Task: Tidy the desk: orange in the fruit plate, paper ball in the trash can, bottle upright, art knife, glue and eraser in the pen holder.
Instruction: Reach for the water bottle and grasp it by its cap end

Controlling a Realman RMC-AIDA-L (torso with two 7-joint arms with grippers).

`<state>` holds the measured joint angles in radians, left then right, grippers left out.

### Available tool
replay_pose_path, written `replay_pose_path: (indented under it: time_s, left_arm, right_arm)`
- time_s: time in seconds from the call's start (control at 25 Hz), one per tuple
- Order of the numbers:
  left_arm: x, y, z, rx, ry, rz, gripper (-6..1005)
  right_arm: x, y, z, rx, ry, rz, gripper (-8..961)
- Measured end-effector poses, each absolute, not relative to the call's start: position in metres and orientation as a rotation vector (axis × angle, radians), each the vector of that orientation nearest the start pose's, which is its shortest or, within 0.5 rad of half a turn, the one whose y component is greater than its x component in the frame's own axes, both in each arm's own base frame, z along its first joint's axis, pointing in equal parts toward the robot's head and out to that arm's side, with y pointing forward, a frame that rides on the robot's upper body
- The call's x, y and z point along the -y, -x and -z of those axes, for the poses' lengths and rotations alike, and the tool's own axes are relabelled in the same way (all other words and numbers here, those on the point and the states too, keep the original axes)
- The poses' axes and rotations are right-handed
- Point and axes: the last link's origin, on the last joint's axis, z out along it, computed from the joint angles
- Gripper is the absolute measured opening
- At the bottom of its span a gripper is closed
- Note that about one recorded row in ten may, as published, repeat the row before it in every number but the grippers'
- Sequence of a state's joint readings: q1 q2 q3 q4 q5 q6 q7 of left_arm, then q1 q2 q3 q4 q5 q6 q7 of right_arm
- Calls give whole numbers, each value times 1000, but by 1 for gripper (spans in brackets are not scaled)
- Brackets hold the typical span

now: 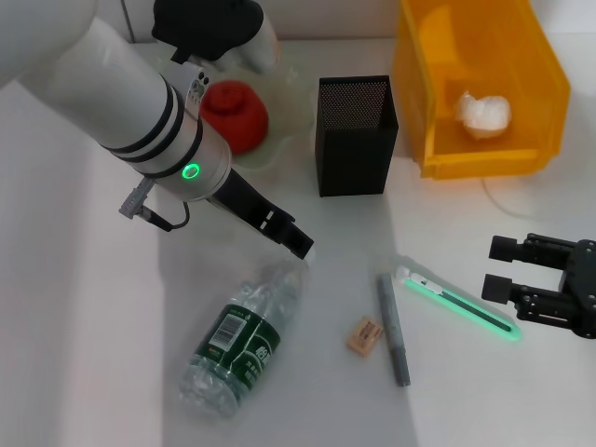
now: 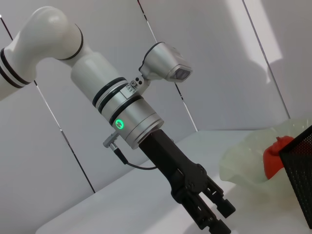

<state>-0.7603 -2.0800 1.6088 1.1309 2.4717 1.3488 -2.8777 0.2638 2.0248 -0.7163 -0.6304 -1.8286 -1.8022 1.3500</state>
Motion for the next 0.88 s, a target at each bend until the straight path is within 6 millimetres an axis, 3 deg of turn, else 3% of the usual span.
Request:
replay_pose_path:
  time_s: [0.52,0.88]
  left_arm:
    - [-356,135,81,1100,2632,-408,789]
    - [-358,141,89,1090,2619,-407,773]
  right_arm:
    - [-242,-312,-27,-807,2650,-956,662]
    - [-243,-312,-27,-807,2648,-955,662]
